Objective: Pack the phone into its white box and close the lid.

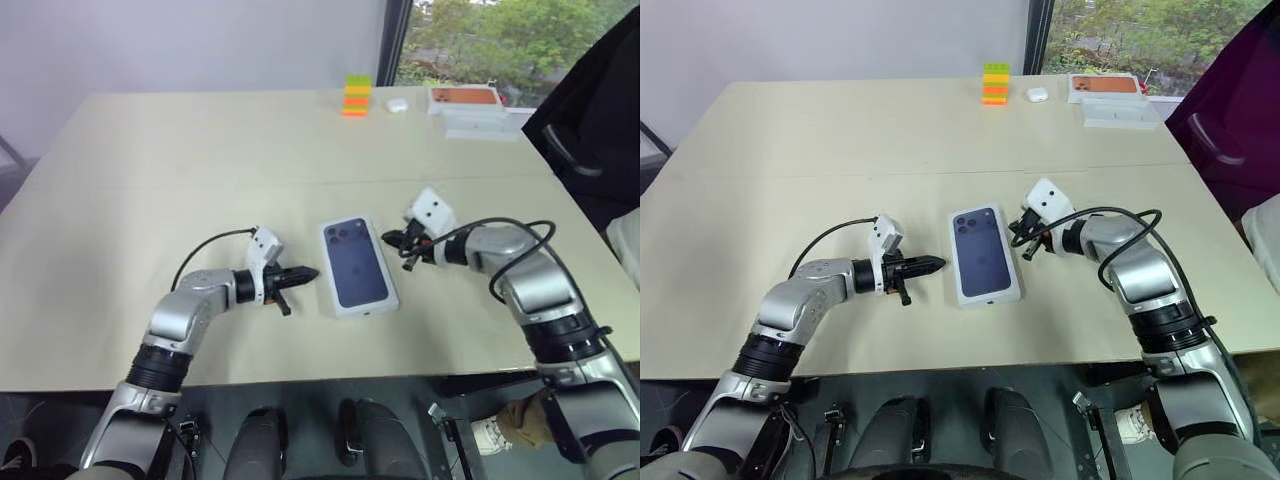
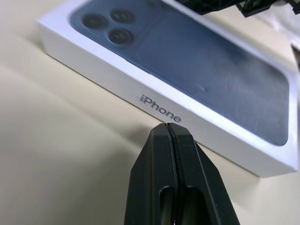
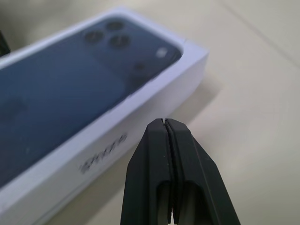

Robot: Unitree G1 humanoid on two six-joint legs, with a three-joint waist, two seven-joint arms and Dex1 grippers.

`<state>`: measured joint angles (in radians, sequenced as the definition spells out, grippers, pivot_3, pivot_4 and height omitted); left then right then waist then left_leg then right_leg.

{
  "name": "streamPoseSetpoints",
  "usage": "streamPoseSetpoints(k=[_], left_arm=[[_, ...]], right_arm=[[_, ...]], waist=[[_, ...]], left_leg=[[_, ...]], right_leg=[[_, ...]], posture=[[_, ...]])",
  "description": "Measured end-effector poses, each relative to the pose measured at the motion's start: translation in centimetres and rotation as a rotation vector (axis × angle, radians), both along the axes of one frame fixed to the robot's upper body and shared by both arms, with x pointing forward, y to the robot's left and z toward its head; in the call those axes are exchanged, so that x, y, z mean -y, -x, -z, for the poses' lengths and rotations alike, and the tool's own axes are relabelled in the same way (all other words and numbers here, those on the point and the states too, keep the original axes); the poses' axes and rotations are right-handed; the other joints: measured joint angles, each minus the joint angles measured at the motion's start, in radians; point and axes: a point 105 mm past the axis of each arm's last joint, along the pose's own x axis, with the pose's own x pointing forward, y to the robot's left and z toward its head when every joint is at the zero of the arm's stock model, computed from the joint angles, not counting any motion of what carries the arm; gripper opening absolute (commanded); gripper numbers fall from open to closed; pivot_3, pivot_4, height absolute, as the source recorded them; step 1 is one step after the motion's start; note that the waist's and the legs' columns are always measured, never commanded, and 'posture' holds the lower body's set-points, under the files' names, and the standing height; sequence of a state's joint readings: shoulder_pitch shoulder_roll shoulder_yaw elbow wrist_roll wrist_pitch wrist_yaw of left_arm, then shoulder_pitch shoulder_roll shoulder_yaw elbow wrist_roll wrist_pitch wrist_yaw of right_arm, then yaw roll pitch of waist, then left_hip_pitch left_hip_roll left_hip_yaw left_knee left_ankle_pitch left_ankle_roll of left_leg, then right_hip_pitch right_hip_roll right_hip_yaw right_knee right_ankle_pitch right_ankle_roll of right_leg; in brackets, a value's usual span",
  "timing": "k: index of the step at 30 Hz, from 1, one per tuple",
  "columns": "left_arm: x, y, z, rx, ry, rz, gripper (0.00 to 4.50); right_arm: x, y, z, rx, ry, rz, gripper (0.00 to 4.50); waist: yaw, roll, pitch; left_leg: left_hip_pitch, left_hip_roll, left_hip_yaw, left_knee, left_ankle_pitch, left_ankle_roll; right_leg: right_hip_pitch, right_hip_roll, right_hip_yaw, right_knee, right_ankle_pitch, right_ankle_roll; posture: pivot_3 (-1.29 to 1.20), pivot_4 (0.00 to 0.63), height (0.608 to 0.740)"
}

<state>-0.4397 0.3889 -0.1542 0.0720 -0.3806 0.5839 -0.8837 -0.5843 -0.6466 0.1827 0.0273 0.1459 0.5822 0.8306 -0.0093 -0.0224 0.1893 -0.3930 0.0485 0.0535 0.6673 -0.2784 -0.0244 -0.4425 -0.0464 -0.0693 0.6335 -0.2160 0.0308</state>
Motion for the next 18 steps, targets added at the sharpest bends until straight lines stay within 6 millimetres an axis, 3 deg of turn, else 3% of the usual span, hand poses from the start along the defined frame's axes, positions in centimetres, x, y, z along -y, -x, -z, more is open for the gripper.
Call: streamPoseSetpoints(k=[5,10,18], left_arm=[[0.6,-0.1,0.6,-0.008,-0.034,0.012,0.0],[1.8,-0.3,0.5,0.009,-0.024,0.031,0.0],[2.1,-0.7,-0.3,0.026,-0.012,0.026,0.0]], right_arm=[[1.1,0.5,1.1,-0.033,0.057,0.009,0.06],[0.9,0.7,1.3,-0.053,0.057,-0.011,0.06],[0.7,1.4,1.6,-0.089,0.047,-0.019,0.06]], waist=[[0.0,0.0,0.0],[0.0,0.0,0.0],[0.001,0.0,0.0]], left_leg=[[0.001,0.0,0.0,0.0,0.0,0.0],[0.001,0.0,0.0,0.0,0.0,0.0],[0.001,0.0,0.0,0.0,0.0,0.0]], right_leg=[[0.0,0.001,0.0,0.001,0.0,0.0],[0.0,0.001,0.0,0.001,0.0,0.0],[0.0,0.001,0.0,0.001,0.0,0.0]], posture=[[0.0,0.15,0.74],[0.0,0.15,0.74],[0.0,0.15,0.74]])
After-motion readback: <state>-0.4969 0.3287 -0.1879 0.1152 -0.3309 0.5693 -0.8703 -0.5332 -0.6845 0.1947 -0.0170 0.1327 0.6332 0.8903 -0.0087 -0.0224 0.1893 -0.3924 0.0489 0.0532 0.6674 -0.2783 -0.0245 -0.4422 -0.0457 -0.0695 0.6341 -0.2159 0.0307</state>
